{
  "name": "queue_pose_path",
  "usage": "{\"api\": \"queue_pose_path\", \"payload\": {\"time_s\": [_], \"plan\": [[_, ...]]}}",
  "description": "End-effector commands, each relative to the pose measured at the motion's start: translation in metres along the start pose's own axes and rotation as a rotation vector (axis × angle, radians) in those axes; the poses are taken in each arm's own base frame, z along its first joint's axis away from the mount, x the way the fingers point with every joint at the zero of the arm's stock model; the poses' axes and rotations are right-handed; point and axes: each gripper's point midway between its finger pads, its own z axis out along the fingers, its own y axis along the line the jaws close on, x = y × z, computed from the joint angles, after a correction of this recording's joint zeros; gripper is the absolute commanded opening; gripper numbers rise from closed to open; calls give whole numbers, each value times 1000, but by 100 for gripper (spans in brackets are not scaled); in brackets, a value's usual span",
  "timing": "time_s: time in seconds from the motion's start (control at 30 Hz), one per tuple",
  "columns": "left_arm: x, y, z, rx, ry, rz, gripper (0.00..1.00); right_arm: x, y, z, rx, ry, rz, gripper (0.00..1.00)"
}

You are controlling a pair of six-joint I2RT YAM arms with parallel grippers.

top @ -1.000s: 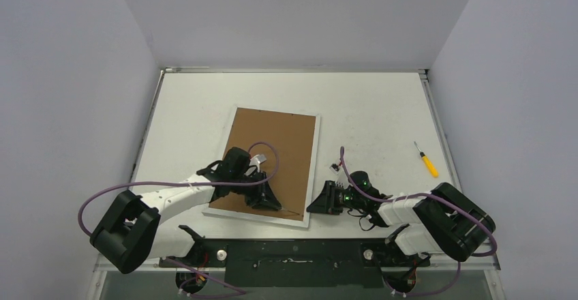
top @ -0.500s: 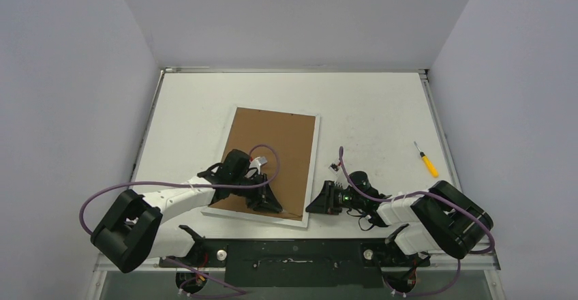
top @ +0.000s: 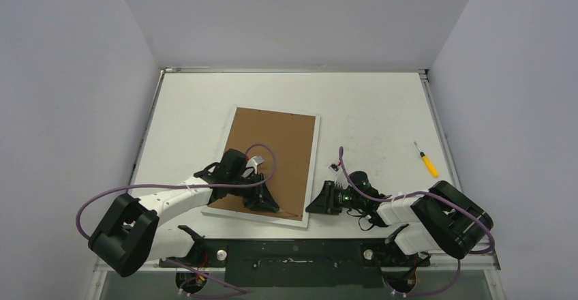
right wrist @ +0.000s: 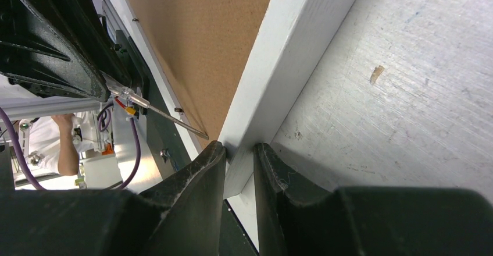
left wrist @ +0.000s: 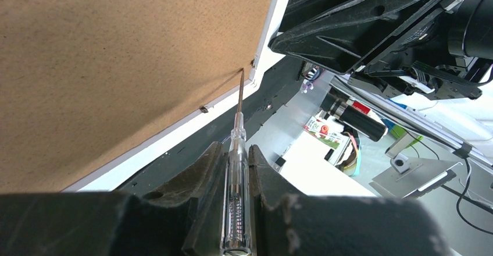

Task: Take the photo out of the frame
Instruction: Release the photo frame item from the photo frame.

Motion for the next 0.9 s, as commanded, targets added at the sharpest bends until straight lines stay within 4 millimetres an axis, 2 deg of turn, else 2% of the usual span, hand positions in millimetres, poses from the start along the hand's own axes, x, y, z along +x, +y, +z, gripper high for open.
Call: {"api": "queue_pose_path", "payload": {"time_s": [0.0, 0.87], "plan": [[-7, -10, -4, 20, -27, 48, 0, -7, 3, 5, -1, -21, -45, 23], [-2, -8, 4, 40, 16, 50, 0, -5, 3, 5, -1, -16, -46, 23]]}}
